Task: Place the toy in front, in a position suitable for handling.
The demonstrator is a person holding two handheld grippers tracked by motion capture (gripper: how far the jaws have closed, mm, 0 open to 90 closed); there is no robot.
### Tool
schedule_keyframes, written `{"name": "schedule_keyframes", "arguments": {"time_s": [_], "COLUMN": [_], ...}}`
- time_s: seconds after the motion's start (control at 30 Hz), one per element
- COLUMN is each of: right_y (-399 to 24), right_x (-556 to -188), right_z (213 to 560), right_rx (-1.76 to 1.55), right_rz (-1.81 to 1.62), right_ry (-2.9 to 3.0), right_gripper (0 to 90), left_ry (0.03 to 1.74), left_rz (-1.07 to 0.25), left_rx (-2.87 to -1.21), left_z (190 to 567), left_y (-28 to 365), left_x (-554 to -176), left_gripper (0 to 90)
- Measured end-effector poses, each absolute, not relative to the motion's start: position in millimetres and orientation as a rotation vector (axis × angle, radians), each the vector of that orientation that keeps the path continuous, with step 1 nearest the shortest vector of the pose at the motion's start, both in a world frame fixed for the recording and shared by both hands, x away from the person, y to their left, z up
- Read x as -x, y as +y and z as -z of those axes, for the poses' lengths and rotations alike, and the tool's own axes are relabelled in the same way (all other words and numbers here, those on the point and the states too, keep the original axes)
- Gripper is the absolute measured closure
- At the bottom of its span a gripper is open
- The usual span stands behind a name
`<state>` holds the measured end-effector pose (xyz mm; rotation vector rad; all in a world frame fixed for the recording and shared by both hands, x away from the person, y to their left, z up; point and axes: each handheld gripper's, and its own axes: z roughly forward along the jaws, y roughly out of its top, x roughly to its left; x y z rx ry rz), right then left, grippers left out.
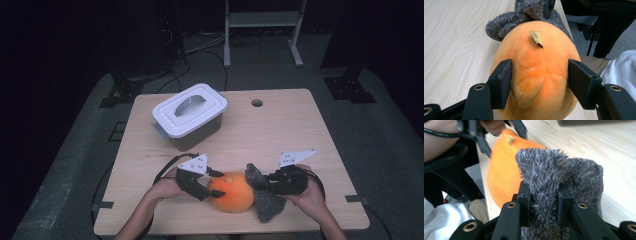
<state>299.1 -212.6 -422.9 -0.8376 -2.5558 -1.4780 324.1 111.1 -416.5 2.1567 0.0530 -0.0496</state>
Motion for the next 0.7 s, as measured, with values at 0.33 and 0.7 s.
{"name": "schedule_keyframes", "arguments": {"time_s": [0.33,0.7], "right_y": [-218.1,-221.3], "right_x": [-302.7,-307.3], "right_z": [424.0,442.0], "right_rx": [0.881,0.946], "right_rz": [1.556,1.405], "right_ry": [-2.453,-2.488], "right_gripper": [69.7,69.6], "left_ry": [0.076,0.108], "left_rz": [0.077,0.097], "left_rx": [-2.144,-2.131], "left_z": [419.7,422.6], "left_y": [117.7,125.5], "left_x": [-329.9,-334.0], "left_gripper": [38.1,37.9]}}
